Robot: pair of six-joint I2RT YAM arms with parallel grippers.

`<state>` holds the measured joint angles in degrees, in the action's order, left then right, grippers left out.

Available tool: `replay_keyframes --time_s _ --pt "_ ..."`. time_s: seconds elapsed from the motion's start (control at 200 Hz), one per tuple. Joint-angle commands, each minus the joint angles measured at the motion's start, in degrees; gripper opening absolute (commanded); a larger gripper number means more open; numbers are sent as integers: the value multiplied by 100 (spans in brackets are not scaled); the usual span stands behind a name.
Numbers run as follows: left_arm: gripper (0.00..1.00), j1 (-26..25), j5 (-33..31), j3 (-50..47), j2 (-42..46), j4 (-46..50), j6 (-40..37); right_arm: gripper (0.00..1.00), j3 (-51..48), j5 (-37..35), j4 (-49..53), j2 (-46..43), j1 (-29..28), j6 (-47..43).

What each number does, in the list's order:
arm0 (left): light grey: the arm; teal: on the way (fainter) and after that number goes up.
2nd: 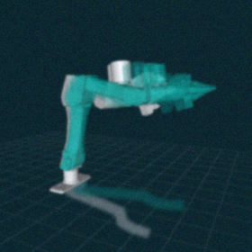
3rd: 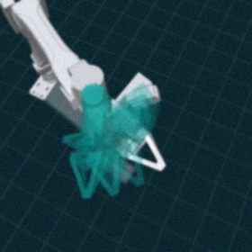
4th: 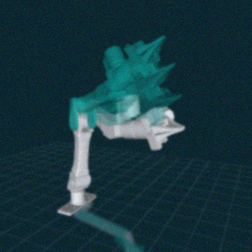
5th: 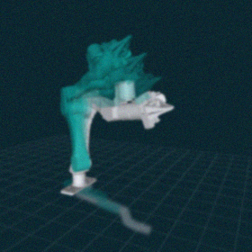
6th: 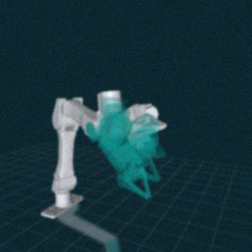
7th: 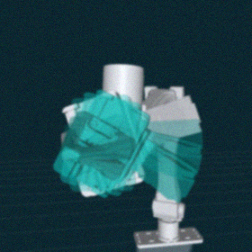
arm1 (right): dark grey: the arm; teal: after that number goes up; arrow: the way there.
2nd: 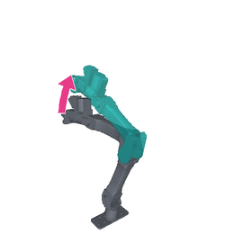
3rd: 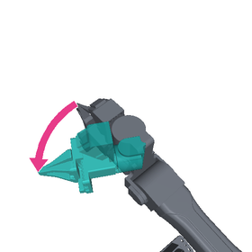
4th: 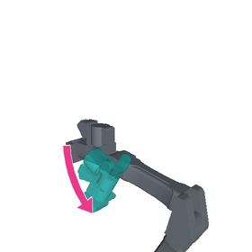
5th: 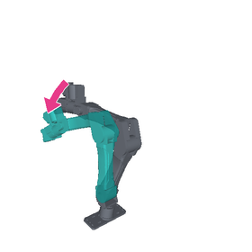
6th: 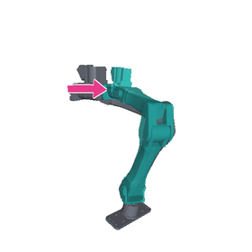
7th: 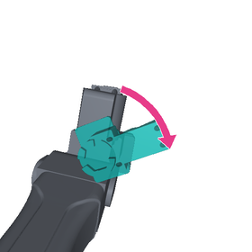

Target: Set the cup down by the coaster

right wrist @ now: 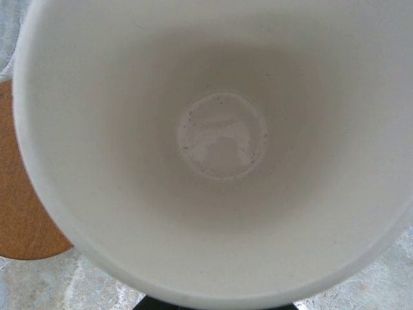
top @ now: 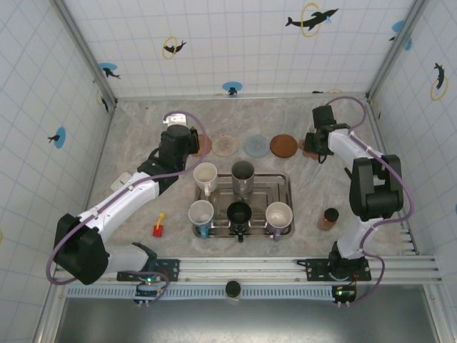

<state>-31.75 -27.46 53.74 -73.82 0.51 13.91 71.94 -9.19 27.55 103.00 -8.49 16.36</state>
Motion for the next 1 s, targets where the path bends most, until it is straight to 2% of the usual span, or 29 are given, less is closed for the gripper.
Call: replay_keyframes --time_s 0.0,0.996 --pt "65 55 22 49 91 -131 59 0 365 -54 -367 1 49 -49" --pt "65 68 48 58 96 -104 68 0 519 -108 -100 133 111 -107"
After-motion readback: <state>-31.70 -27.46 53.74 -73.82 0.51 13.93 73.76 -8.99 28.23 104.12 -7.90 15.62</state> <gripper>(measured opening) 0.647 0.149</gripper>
